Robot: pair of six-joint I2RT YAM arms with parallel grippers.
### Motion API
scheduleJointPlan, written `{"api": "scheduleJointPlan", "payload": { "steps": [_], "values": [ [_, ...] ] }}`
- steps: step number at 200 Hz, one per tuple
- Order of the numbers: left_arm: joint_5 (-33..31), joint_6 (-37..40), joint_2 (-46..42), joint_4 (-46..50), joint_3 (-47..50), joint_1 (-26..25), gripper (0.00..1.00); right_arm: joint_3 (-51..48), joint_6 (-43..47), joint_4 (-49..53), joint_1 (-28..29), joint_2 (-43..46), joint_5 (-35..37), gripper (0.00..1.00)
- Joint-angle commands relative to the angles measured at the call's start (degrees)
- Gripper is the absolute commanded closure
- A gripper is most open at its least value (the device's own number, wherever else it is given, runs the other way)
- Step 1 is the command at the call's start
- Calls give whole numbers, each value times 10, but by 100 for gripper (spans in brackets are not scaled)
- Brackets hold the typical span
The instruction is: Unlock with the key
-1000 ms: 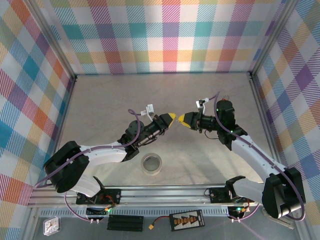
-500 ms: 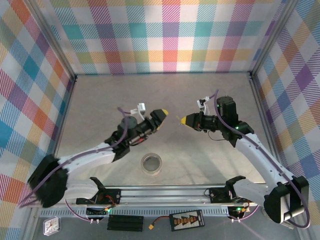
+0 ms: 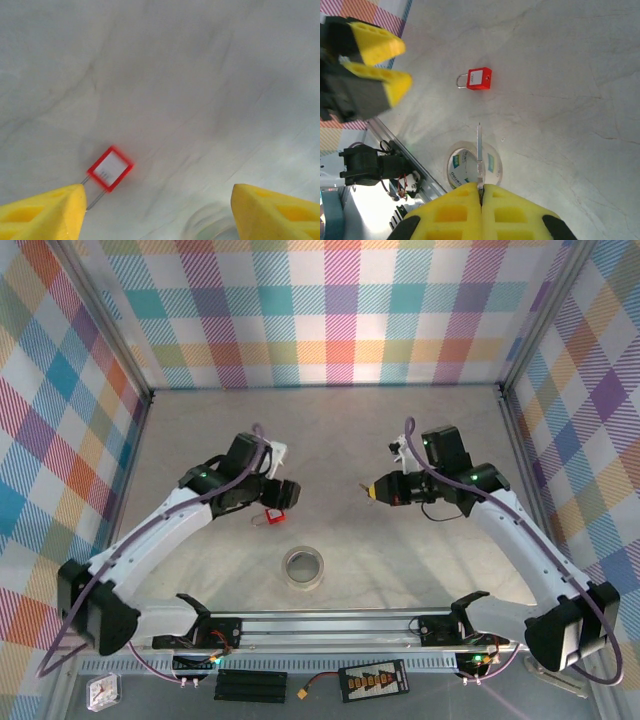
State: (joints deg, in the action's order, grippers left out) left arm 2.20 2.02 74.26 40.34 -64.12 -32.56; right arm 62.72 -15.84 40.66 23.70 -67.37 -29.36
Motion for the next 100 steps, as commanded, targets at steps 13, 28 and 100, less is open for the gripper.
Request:
{"api": "scheduleJointPlan", "payload": {
  "steps": [13,28,100],
  "values": [
    [-5,273,73,101,-13,32,27,16,26,22,2,-12,-11,100],
    [17,303,108,104,-20,48,29,10,23,19,2,-11,-18,100],
    [18,380,236,50,-35,63,30,-9,19,3,2,-7,-39,100]
  ]
}}
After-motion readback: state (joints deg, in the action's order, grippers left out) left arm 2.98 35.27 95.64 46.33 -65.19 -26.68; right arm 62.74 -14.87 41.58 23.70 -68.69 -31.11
